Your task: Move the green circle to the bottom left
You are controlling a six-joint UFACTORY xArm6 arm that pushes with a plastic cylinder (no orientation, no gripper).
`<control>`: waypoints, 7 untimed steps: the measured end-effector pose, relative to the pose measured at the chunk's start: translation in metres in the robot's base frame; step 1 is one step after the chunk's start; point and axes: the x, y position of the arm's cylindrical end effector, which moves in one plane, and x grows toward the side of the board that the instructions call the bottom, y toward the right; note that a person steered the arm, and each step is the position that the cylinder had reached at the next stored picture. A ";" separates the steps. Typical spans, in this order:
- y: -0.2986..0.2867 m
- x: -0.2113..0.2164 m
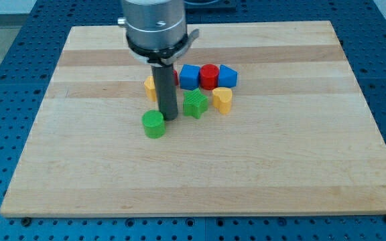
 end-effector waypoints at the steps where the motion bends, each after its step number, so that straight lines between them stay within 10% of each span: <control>1: -0.028 0.000; 7: -0.036 0.076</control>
